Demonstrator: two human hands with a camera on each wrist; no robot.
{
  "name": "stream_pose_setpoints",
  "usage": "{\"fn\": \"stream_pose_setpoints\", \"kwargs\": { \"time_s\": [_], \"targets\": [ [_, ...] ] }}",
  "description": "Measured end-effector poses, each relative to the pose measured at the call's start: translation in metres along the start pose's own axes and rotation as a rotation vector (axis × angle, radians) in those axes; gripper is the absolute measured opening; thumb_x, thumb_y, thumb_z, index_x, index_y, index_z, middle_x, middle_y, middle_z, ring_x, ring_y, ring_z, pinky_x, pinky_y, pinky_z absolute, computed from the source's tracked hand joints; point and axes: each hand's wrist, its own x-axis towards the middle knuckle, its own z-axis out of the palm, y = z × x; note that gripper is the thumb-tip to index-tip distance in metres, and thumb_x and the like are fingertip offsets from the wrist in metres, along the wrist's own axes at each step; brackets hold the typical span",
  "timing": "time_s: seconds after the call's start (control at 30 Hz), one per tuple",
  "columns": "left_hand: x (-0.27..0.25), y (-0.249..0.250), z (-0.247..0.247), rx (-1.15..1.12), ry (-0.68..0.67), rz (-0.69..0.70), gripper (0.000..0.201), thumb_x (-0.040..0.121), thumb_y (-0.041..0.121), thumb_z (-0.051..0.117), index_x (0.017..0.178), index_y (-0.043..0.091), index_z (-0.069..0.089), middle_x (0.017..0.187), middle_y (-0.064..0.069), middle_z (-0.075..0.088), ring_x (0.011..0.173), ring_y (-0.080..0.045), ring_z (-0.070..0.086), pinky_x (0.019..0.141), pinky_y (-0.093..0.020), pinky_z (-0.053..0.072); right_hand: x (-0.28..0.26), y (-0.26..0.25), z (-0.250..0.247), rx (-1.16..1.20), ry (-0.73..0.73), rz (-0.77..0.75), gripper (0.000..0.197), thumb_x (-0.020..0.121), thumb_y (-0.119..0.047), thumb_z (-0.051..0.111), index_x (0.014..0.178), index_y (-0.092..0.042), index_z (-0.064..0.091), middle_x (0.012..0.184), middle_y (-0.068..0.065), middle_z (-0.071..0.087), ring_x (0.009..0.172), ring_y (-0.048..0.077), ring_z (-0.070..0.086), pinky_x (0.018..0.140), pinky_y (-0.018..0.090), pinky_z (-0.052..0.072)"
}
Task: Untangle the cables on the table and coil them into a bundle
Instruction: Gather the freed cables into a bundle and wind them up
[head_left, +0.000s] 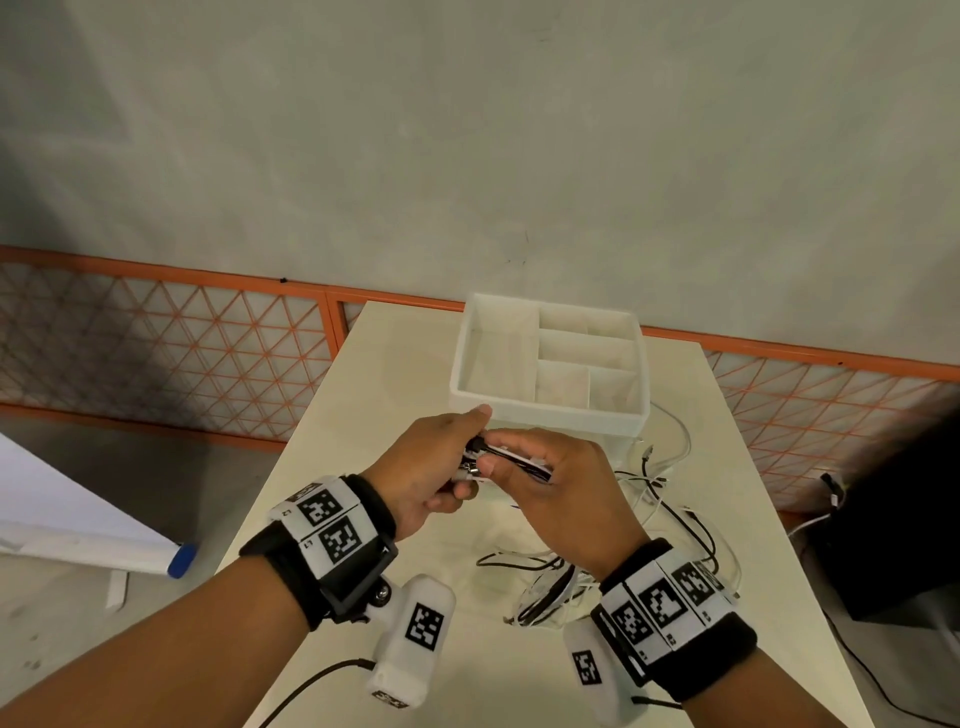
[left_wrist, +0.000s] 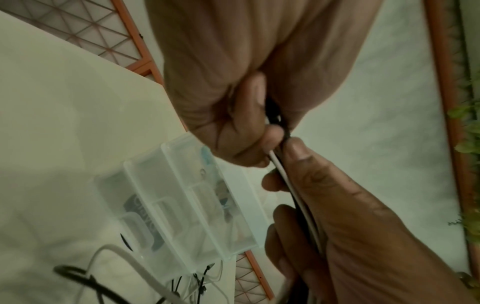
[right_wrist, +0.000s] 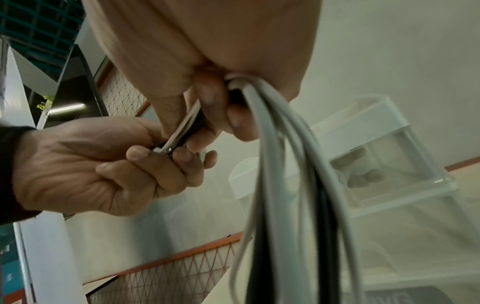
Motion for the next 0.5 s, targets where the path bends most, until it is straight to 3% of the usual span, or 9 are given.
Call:
{"fn": "stream_pose_setpoints", "kwargs": {
  "time_s": [0.1,0.17,0.23,0.3,0.4,0.5],
  "targets": [
    [-0.0006,0.0021,0.0021,-0.019,0.027,0.006,0.03,0.098,0.035,0.051,0.089,0.008,0.058,0.057,-0.006,0.055,0.041,-0.014,0.041,0.032,-0.016,0.02,0.0004,0.0014,0.0004,0.046,0.027,0.06,0.016,0.084,-0.027,0.08,0.095,-0.03,0.069,0.086,-0.009,0.069,0.086,0.007,0.065,0.079,0.028,0.055],
    [-0.0014,0.0032,0.0029,-0.03,0.017,0.004,0.03,0.097,0.035,0.051,0.088,0.007,0.059,0.062,-0.008,0.058,0.043,-0.016,0.044,0.033,-0.017,0.022,0.001,0.0035,0.0011,0.041,0.028,0.088,0.01,0.086,-0.026,0.078,0.091,-0.031,0.071,0.084,-0.013,0.068,0.082,0.007,0.064,0.081,0.038,0.057],
    [-0.0026,0.0037,0.0025,-0.014,0.014,0.013,0.03,0.097,0.035,0.051,0.091,0.007,0.06,0.067,-0.01,0.059,0.045,-0.017,0.045,0.035,-0.018,0.024,0.0011,0.0035,0.0011,0.065,0.02,0.115,0.009,0.087,-0.024,0.077,0.091,-0.032,0.075,0.083,-0.018,0.07,0.079,0.006,0.064,0.08,0.042,0.059],
    [-0.004,0.0042,0.0031,0.018,0.003,0.027,0.032,0.097,0.037,0.051,0.092,0.006,0.061,0.068,-0.009,0.06,0.046,-0.017,0.046,0.036,-0.019,0.024,-0.0001,0.0012,-0.0002,0.109,0.015,0.12,0.012,0.088,-0.021,0.076,0.094,-0.03,0.079,0.085,-0.02,0.075,0.084,0.004,0.069,0.083,0.039,0.059],
    [-0.0058,0.0016,0.007,0.089,-0.027,0.05,0.035,0.098,0.037,0.049,0.088,0.006,0.064,0.067,-0.01,0.06,0.046,-0.016,0.043,0.038,-0.019,0.024,-0.0004,-0.0013,0.0002,0.15,0.007,0.131,0.023,0.09,-0.01,0.071,0.104,-0.025,0.081,0.091,-0.016,0.079,0.089,0.002,0.074,0.085,0.025,0.058],
    [-0.0052,0.0,0.0103,0.078,0.033,0.087,0.029,0.096,0.03,0.05,0.081,0.007,0.059,0.06,-0.008,0.054,0.043,-0.014,0.039,0.038,-0.018,0.023,-0.0002,-0.0018,0.004,0.14,0.033,0.125,0.022,0.089,-0.013,0.073,0.104,-0.028,0.077,0.09,-0.012,0.079,0.084,0.004,0.073,0.076,0.027,0.058]
  ]
}}
